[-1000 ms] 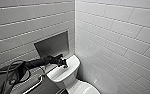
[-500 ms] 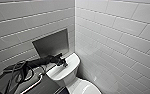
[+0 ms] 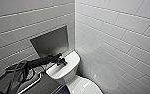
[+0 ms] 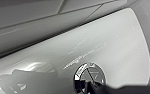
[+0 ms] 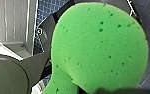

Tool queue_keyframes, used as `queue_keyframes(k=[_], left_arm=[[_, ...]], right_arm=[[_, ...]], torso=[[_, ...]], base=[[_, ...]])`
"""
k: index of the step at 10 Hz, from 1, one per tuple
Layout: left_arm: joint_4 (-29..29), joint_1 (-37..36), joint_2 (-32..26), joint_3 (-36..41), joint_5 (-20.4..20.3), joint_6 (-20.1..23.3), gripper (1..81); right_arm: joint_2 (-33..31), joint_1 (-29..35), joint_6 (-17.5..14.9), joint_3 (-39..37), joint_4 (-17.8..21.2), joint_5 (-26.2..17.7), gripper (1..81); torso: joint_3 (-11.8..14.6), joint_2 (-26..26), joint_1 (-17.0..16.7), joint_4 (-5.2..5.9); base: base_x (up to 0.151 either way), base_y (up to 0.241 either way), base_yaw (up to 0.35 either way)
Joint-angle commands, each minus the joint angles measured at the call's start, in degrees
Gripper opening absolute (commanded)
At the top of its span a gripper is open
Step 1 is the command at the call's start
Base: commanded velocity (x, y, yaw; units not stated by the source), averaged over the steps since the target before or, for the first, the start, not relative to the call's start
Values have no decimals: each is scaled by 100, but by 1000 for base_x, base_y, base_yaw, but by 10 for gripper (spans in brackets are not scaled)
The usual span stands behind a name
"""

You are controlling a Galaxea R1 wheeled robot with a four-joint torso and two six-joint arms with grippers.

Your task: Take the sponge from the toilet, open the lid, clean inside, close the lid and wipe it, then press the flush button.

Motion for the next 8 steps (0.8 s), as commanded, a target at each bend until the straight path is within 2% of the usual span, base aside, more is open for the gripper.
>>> queue_keyframes(k=[1,3,4,5,6,8], left_arm=[[176,-1000,117,-71,114,22,10],[255,-929,337,-177,114,22,10],[264,-885,398,-186,114,31,10],[264,-877,399,-186,114,31,10],[264,-876,381,-186,122,31,10],[246,-911,276,-169,114,14,10]], right_arm=[[-151,21,28,95,-27,-364,10],[-133,12,28,95,-35,-364,10],[-116,3,19,78,-44,-364,10],[-107,3,19,78,-44,-364,10],[-90,3,19,78,-44,-364,10],[-20,12,19,-36,-36,-373,10]], torso=[[0,0,0,0],[-2,0,0,0],[-446,0,0,0],[-454,0,0,0],[-131,0,-2,0],[-277,2,2,0]], base=[[0,0,0],[0,0,0],[0,0,0],[0,0,0],[0,0,0],[0,0,0]])
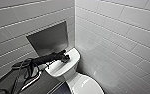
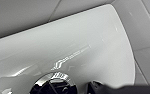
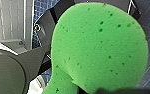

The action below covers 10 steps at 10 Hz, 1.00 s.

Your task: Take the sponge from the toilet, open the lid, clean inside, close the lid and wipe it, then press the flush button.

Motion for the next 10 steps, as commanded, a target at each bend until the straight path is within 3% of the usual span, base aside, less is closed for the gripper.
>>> queue_keyframes(k=[1,5,10], left_arm=[[81,-810,-173,2,555,-20,10],[2,-1223,-603,765,581,-81,10],[20,-1311,-805,863,617,-143,10]], right_arm=[[-60,-6,20,-40,-29,-397,10],[-16,2,20,-75,-29,-397,10],[-16,12,20,-48,-29,-397,10]], torso=[[0,0,0,0],[2,0,0,0],[-2,2,0,0]], base=[[0,0,0],[0,0,0],[0,0,0]])
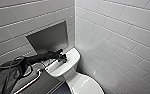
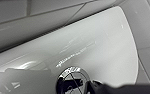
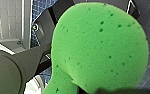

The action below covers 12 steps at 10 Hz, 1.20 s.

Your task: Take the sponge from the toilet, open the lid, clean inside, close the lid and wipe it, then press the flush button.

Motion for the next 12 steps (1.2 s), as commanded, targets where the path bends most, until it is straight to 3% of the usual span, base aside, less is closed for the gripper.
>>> queue_keyframes(k=[1,6,12], left_arm=[[84,-1111,-204,22,164,75,10],[145,-866,-178,-65,129,84,10],[145,-346,209,-734,-55,172,10]], right_arm=[[-141,-14,20,122,-33,-381,10],[-132,-32,11,192,-77,-381,10],[-35,-50,11,166,-112,-381,10]], torso=[[0,0,0,0],[-2,0,0,0],[-2,0,0,0]], base=[[0,0,0],[0,0,0],[0,0,0]])
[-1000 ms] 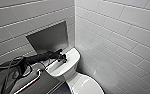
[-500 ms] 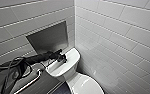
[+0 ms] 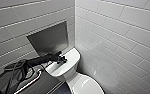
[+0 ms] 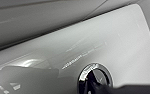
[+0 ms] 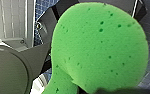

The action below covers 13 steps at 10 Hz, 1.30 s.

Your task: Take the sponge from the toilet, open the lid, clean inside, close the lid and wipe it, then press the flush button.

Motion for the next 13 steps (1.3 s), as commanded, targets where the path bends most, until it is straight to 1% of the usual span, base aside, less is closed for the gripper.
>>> queue_keyframes(k=[1,3,5,6,8,10,12,13], left_arm=[[174,-647,13,-91,108,88,10],[140,-848,22,48,116,79,10],[86,-1357,-100,504,186,18,10],[86,-1604,-241,848,354,9,10],[69,-1956,-688,1663,459,-219,10],[60,-1940,-1102,2535,477,-264,10],[95,-1694,-1566,3385,714,-264,10],[157,-1474,-1901,3923,714,-264,10]], right_arm=[[-125,-45,5,102,-97,-384,10],[-81,-53,5,58,-88,-384,10],[-64,-54,5,40,-89,-384,10],[-64,-62,5,49,-97,-384,10],[-63,-71,5,40,-97,-384,10],[-63,-36,5,67,-88,-384,10],[-81,-27,5,84,-88,-384,10],[-99,-18,14,76,-88,-384,10]], torso=[[0,0,0,0],[0,0,-5,2],[0,0,-5,2],[0,0,-2,2],[-2,2,0,2],[-5,4,2,2],[-5,4,4,2],[-5,4,4,2]], base=[[0,0,0],[0,0,0],[0,0,0],[0,0,0],[0,0,0],[0,0,0],[0,0,0],[0,0,0]])
